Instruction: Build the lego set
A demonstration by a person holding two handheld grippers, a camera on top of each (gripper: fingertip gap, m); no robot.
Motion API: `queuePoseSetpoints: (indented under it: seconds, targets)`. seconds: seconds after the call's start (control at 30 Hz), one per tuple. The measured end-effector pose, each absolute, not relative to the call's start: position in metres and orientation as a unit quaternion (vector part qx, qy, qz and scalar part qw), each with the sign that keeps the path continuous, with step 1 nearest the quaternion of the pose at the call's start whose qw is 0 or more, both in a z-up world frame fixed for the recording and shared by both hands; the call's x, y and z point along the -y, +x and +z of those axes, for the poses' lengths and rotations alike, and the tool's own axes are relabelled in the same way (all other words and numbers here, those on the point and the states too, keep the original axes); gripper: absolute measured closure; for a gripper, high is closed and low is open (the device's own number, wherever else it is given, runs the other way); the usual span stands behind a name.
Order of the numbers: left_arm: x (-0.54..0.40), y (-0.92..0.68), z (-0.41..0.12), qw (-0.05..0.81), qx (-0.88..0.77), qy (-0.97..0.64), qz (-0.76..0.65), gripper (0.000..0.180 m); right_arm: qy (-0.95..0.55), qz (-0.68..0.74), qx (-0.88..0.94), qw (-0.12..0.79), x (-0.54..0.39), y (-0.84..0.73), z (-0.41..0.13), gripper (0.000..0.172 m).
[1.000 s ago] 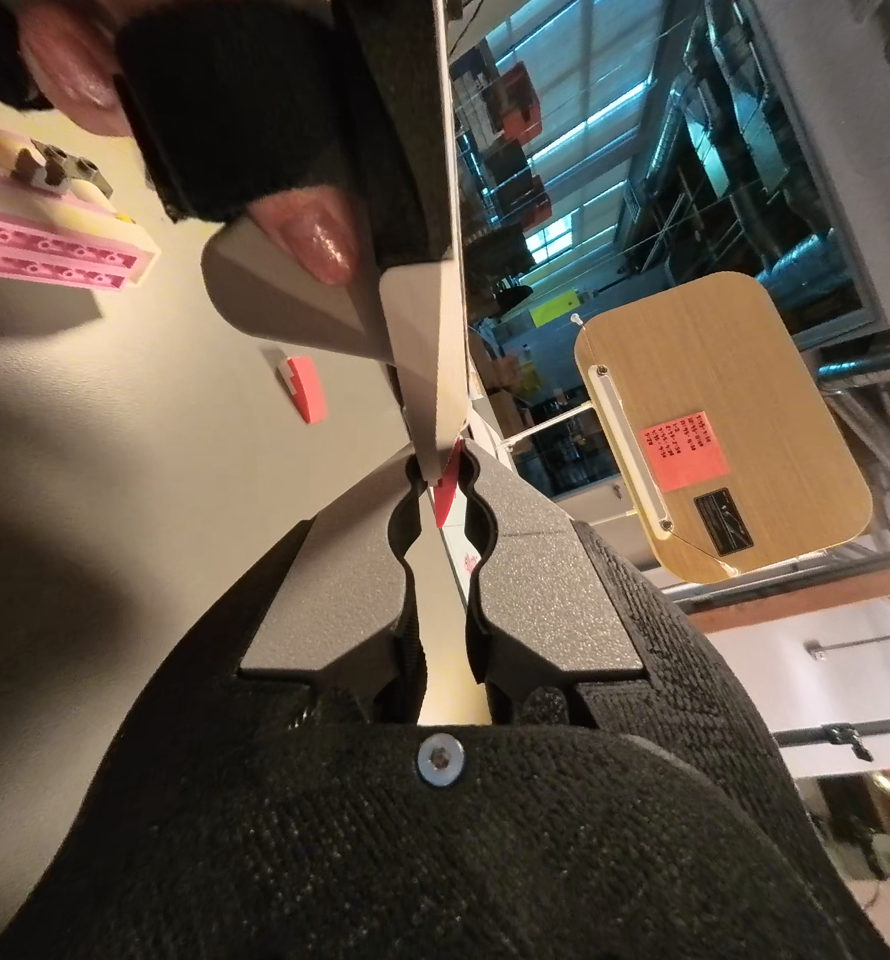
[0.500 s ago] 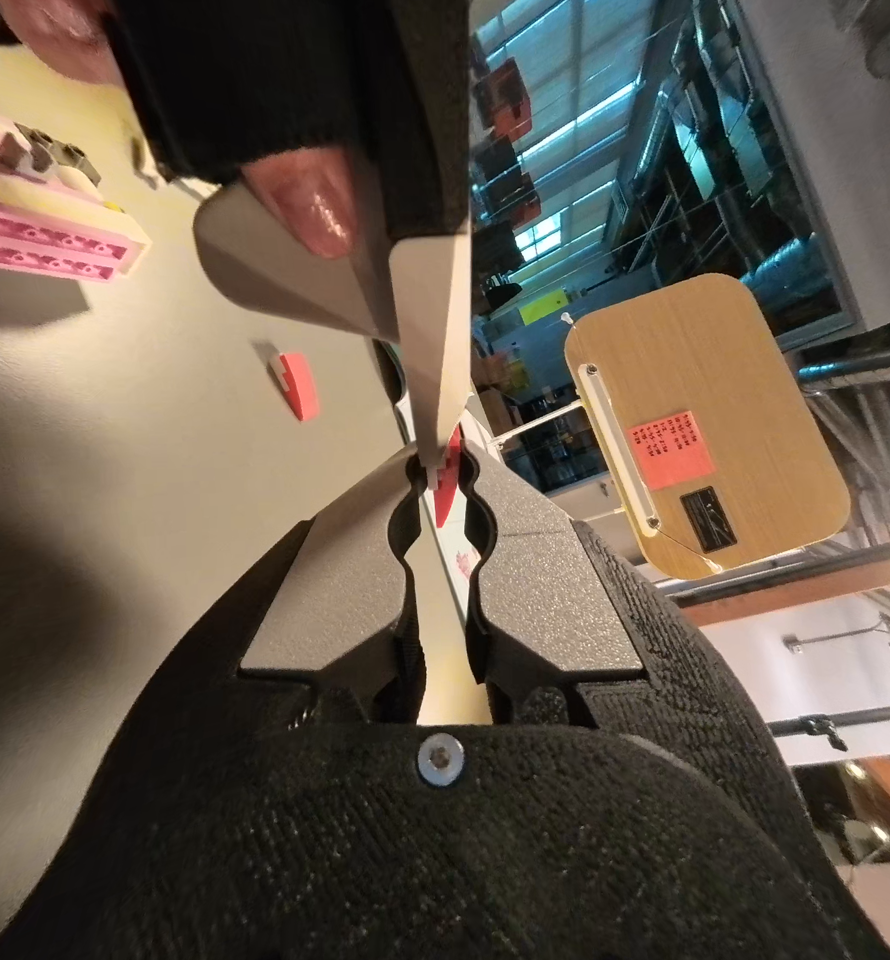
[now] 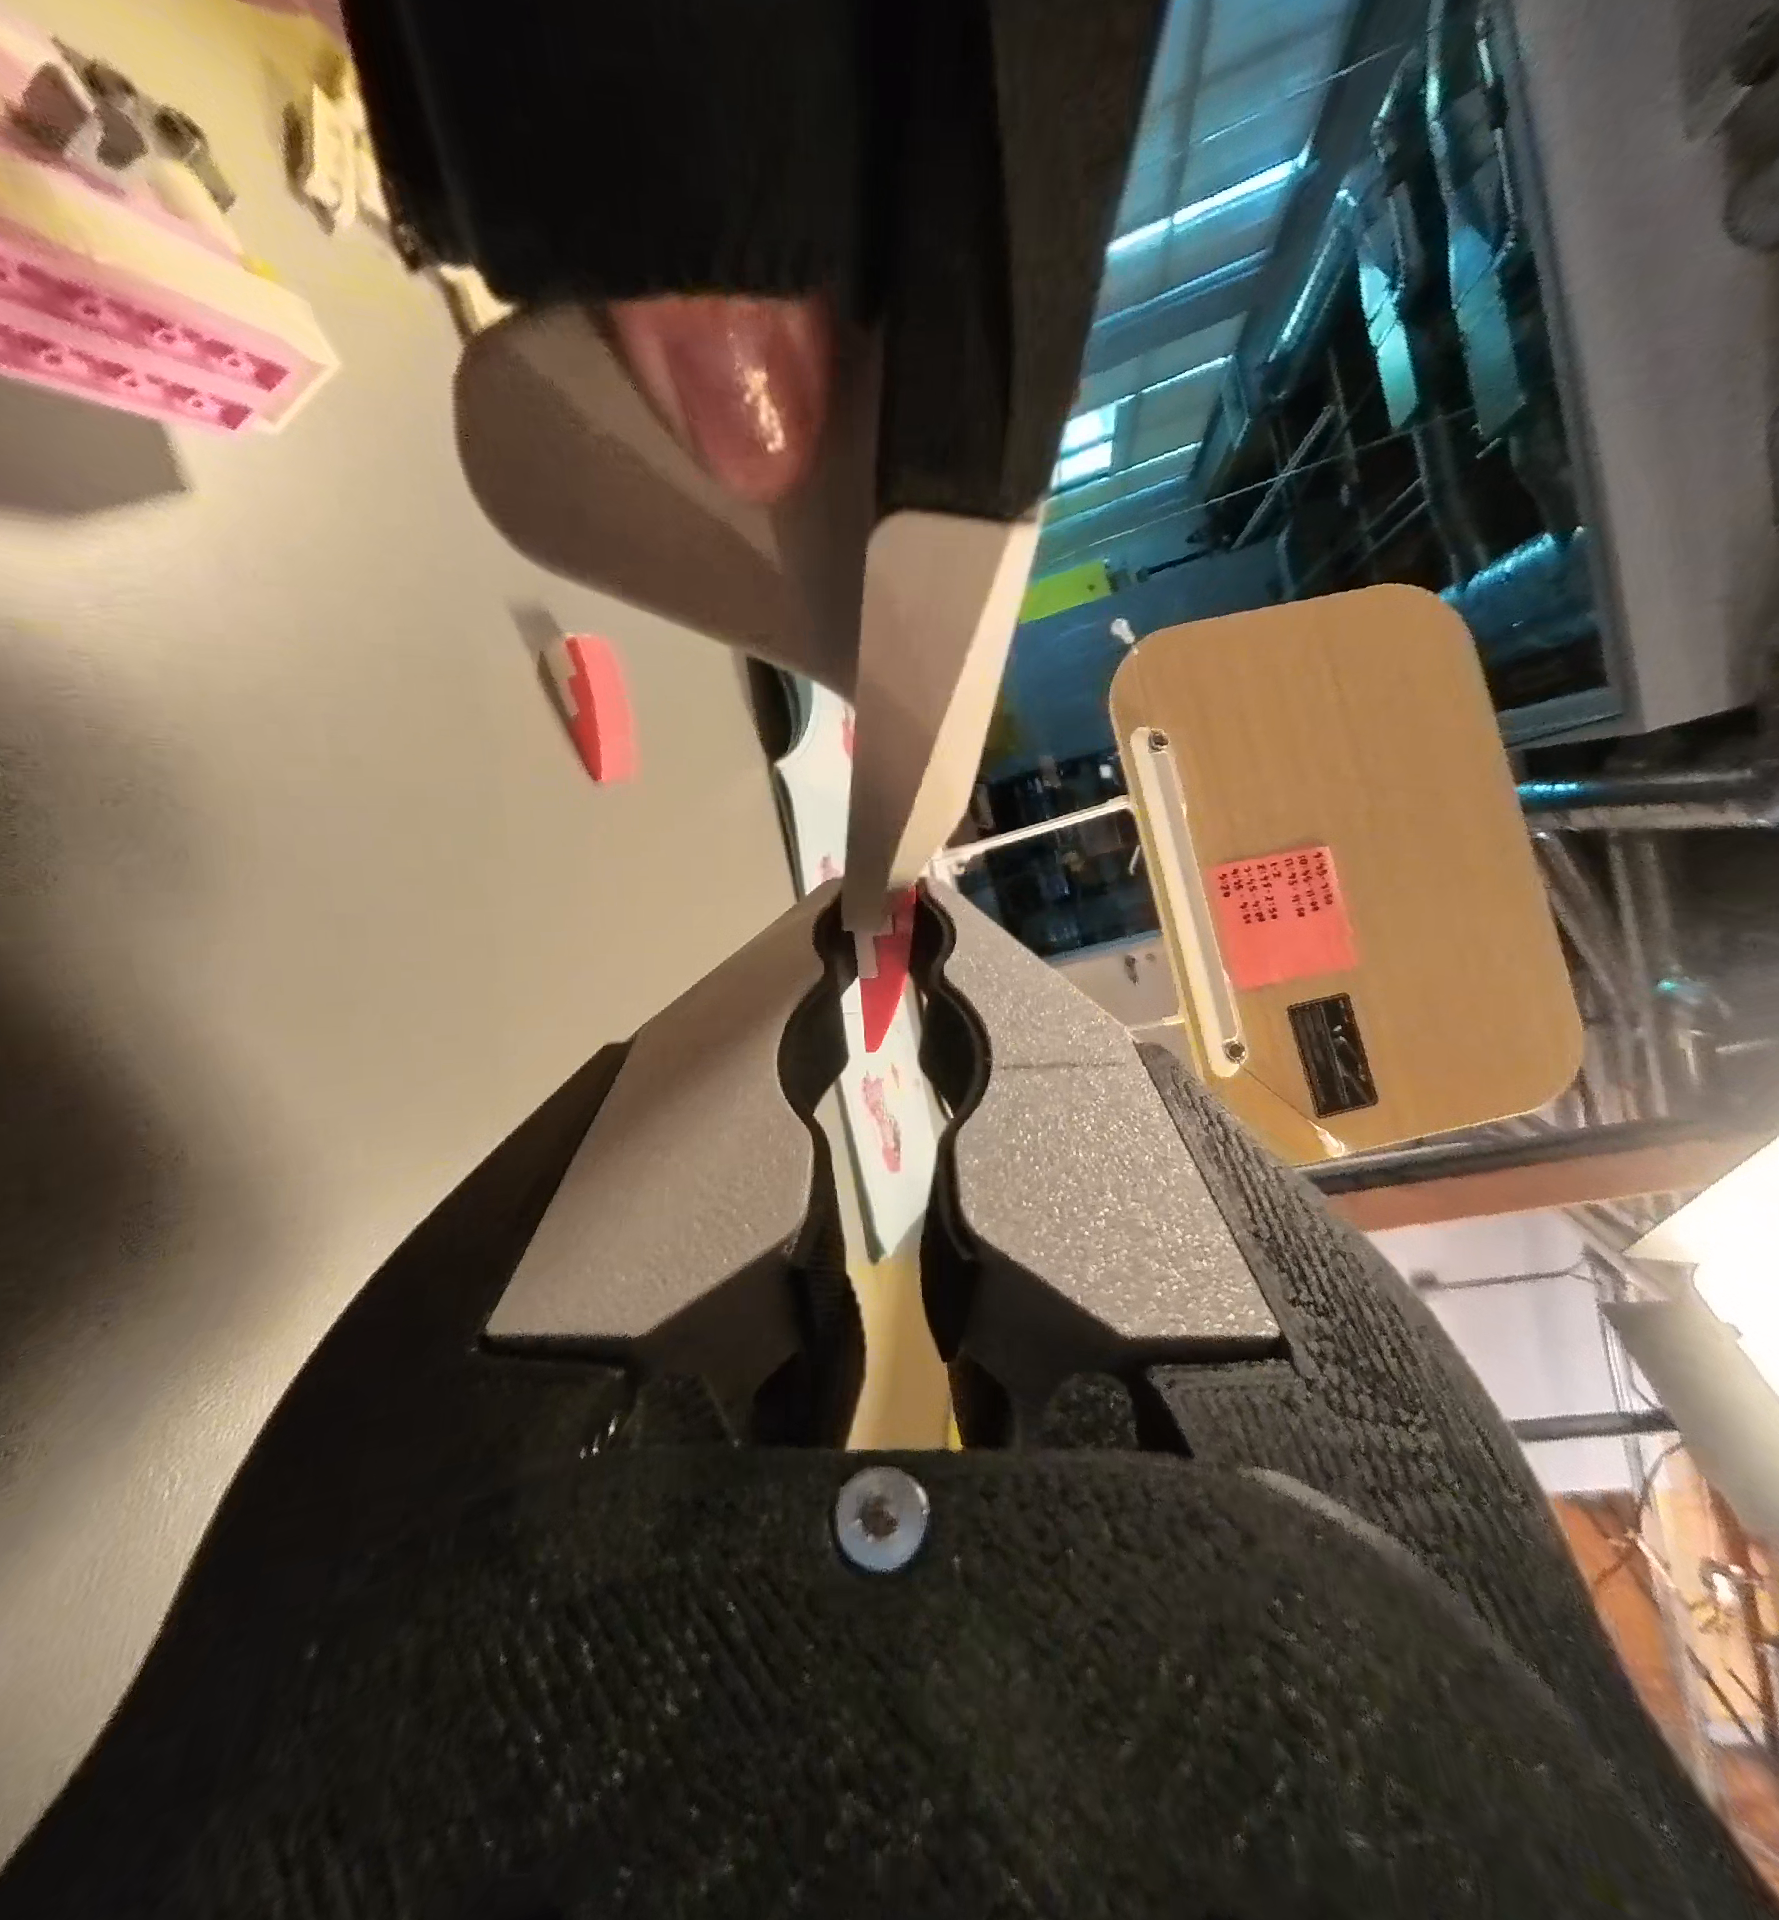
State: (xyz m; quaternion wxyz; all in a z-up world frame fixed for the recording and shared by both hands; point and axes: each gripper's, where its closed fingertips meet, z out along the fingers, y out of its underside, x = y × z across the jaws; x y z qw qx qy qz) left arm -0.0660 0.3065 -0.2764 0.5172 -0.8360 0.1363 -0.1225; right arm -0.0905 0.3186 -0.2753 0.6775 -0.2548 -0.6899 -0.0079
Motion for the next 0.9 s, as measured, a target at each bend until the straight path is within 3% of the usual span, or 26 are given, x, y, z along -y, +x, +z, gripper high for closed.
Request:
queuePoseSetpoints:
  seconds: [0.23, 0.33, 0.37, 0.57, 0.83, 0.9]
  targets:
    - [-0.307, -0.069, -0.272, 0.524, -0.118, -0.830, -0.151, 0.166, -0.314, 0.102, 0.669, 0.666, -0.318, -0.095, -0.274, 0.164]
    - [-0.307, -0.076, -0.270, 0.527, -0.105, -0.828, -0.162, 0.166, -0.340, 0.126, 0.669, 0.649, -0.323, -0.096, -0.278, 0.140]
    - [-0.306, -0.078, -0.269, 0.525, -0.100, -0.828, -0.170, 0.166, -0.342, 0.132, 0.667, 0.648, -0.324, -0.095, -0.277, 0.140]
    - [-0.303, -0.078, -0.268, 0.518, -0.087, -0.822, -0.220, 0.166, -0.304, 0.120, 0.666, 0.671, -0.318, -0.093, -0.271, 0.166]
    - [-0.303, -0.081, -0.271, 0.517, -0.106, -0.828, -0.190, 0.166, -0.332, 0.165, 0.674, 0.639, -0.315, -0.096, -0.277, 0.166]
    - [-0.303, -0.087, -0.270, 0.523, -0.116, -0.829, -0.160, 0.166, -0.334, 0.180, 0.669, 0.640, -0.318, -0.095, -0.275, 0.153]
